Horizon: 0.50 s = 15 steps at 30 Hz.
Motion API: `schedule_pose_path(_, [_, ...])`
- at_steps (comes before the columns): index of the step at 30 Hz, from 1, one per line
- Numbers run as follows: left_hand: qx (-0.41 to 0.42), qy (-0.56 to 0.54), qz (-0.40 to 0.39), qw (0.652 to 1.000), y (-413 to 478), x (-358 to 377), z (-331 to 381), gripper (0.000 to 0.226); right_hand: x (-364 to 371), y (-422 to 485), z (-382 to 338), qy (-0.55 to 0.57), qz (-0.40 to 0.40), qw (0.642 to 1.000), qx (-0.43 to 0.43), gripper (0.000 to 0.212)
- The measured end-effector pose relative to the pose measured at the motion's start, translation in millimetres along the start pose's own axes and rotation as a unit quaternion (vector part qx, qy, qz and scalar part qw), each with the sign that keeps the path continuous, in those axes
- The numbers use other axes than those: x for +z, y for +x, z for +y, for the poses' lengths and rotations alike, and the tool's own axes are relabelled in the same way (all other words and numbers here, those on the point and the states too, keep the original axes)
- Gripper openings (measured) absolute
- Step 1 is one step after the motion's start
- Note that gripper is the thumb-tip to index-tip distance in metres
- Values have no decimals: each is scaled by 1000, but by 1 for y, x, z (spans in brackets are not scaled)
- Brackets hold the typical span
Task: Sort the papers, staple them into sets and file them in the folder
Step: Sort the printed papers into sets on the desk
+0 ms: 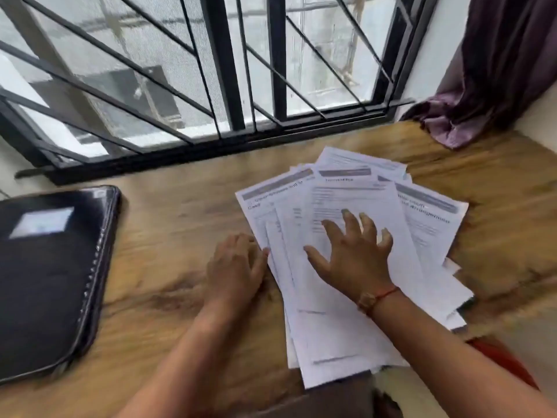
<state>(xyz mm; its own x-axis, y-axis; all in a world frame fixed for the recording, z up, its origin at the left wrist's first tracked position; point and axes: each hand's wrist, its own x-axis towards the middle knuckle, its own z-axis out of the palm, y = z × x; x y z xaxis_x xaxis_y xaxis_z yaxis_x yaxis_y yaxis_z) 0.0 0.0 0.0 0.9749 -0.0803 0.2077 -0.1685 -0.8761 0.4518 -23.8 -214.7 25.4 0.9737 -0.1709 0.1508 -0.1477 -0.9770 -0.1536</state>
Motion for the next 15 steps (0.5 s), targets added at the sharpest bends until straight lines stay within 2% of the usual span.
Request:
schedule_pose_path(3, [32, 40, 27, 998, -7, 9, -2, 38, 8, -3, 4, -16, -14, 1000, 6, 68])
schedule_pose_path(5, [37, 24, 34, 998, -12, 8, 1, 39, 8, -5, 11, -3, -8, 1000, 12, 71])
schedule_pose_path(11, [-5, 49, -1, 999, -48, 1, 17, 46, -6, -29, 40, 20, -5, 998, 54, 71])
schedule_pose_path(15, [-11, -5, 3, 1000, -60, -7, 25, 42, -18, -46, 64, 28, -34, 993, 109, 79])
